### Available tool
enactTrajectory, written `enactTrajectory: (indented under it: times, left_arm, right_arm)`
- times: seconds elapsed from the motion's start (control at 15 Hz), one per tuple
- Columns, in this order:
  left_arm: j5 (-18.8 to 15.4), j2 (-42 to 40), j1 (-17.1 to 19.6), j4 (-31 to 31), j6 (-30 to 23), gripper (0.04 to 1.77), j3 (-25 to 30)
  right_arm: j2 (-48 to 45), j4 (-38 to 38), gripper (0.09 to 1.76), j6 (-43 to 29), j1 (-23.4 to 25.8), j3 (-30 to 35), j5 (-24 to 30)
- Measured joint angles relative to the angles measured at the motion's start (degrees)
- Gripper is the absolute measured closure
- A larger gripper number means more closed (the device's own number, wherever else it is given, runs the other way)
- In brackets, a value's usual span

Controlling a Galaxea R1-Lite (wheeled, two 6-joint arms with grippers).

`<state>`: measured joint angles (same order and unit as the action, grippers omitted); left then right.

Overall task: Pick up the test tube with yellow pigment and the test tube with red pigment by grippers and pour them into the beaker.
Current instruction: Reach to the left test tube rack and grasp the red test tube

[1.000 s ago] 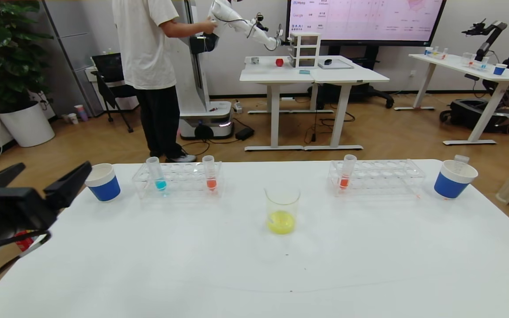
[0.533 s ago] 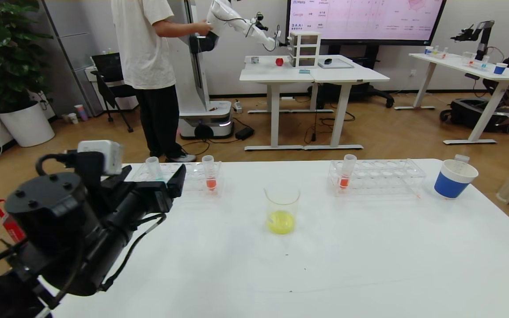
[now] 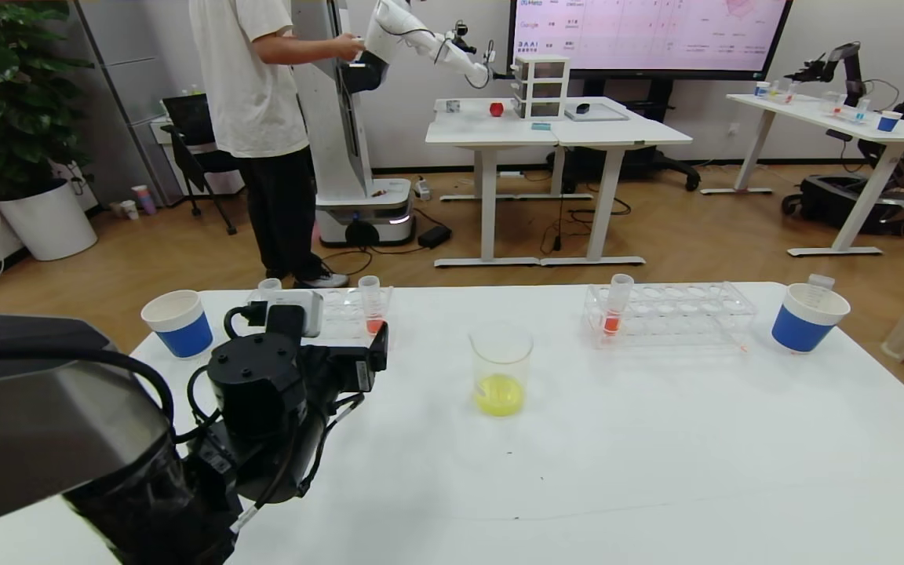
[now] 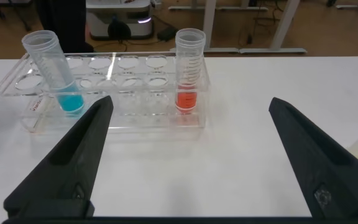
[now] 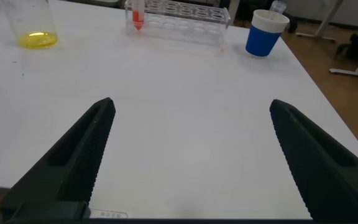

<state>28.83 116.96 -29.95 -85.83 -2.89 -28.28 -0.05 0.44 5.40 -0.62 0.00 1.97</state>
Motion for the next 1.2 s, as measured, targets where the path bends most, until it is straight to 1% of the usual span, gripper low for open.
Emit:
enactTrajectory:
  times: [0.2, 0.33, 0.47, 0.67, 0.87, 1.0, 1.2]
  left_arm:
    - [-0.39, 3.94, 0.46, 0.09, 0.20, 0.06, -6.03]
    - [-0.69, 7.33, 1.07, 0.22, 1.16, 0.06, -11.92]
    - [-2.24, 11.11, 2.34, 0.55, 2.68, 0.06, -18.04]
    - [-4.83, 15.62, 5.27, 2.66, 3.33, 0.06, -25.25]
    - [-6.70, 18.49, 7.13, 2.77, 3.40, 0.06, -29.03]
    - [-7.51, 19.35, 7.38, 2.68, 3.41, 0.06, -29.73]
    - [-7.62, 19.83, 7.46, 2.68, 3.41, 0.06, -30.70]
  right_arm:
    - [0.00, 0.00, 0.11, 0.00, 0.00, 0.00, 0.00]
    - [0.00, 0.00, 0.11, 0.02, 0.00, 0.00, 0.02]
    - [0.00, 0.00, 0.11, 0.00, -0.01, 0.00, 0.02]
    - [0.00, 0.00, 0.11, 0.02, -0.01, 0.00, 0.00]
    - [0.00, 0.00, 0.11, 0.00, -0.01, 0.00, 0.02]
    - [0.00, 0.00, 0.11, 0.02, -0.01, 0.00, 0.02]
    - [0.00, 0.00, 0.11, 0.02, -0.01, 0.00, 0.00]
